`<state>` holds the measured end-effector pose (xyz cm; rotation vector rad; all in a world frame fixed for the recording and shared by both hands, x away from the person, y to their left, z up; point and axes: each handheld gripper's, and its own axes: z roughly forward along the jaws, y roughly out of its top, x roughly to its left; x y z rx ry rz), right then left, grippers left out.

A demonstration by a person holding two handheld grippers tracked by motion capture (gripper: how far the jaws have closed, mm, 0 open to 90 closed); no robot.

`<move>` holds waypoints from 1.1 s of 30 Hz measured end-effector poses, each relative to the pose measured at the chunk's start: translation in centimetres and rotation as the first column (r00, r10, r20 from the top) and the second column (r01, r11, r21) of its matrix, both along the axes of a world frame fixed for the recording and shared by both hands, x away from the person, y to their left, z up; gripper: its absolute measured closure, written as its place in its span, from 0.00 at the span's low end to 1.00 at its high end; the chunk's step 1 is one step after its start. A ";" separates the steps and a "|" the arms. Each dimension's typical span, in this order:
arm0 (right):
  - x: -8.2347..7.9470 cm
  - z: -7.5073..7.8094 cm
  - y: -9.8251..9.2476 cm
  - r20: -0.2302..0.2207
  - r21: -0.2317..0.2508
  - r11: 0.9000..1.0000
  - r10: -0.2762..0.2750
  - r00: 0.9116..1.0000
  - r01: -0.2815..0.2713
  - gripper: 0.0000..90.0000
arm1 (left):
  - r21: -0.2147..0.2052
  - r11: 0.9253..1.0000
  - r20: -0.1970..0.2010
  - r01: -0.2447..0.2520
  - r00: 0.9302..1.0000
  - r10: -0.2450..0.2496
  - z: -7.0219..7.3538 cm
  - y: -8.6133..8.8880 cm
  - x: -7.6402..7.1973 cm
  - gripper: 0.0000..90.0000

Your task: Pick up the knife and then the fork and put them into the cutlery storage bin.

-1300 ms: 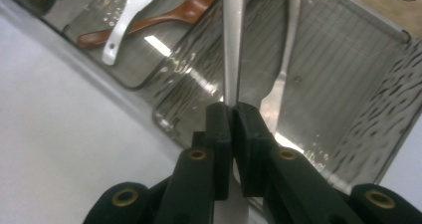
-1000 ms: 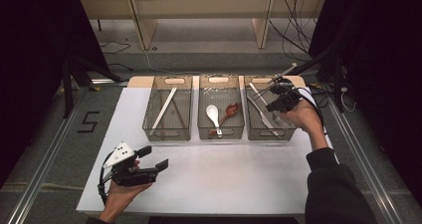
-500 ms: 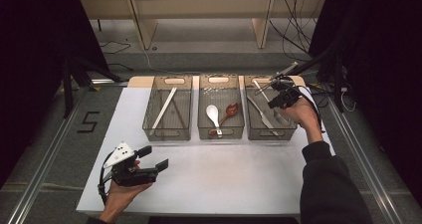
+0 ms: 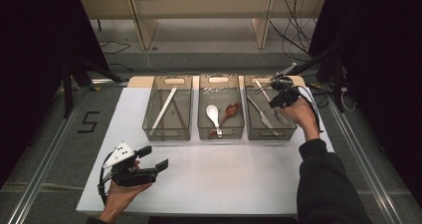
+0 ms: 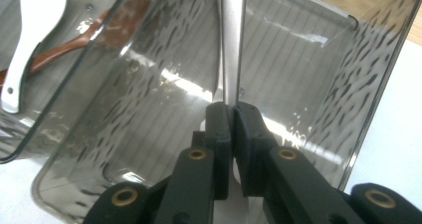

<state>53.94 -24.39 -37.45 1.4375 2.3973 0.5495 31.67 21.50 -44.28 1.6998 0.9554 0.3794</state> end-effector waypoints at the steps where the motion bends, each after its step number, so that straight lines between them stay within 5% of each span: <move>1: 0.0 -0.1 0.0 0.001 -0.002 1.000 -0.003 1.000 0.003 0.95 | 0.001 1.000 0.000 0.001 1.000 -0.001 0.0 0.0 0.0 0.18; 22: 0.5 -2.1 -0.2 -0.030 -0.024 0.999 -0.036 0.999 0.035 0.94 | -0.001 1.000 0.001 -0.001 1.000 0.001 0.0 0.0 0.0 0.18; 33: 0.2 -1.6 0.1 -0.012 0.024 0.998 -0.051 0.999 0.052 0.66 | -0.001 1.000 0.002 0.000 1.000 0.000 0.0 -0.1 0.0 0.18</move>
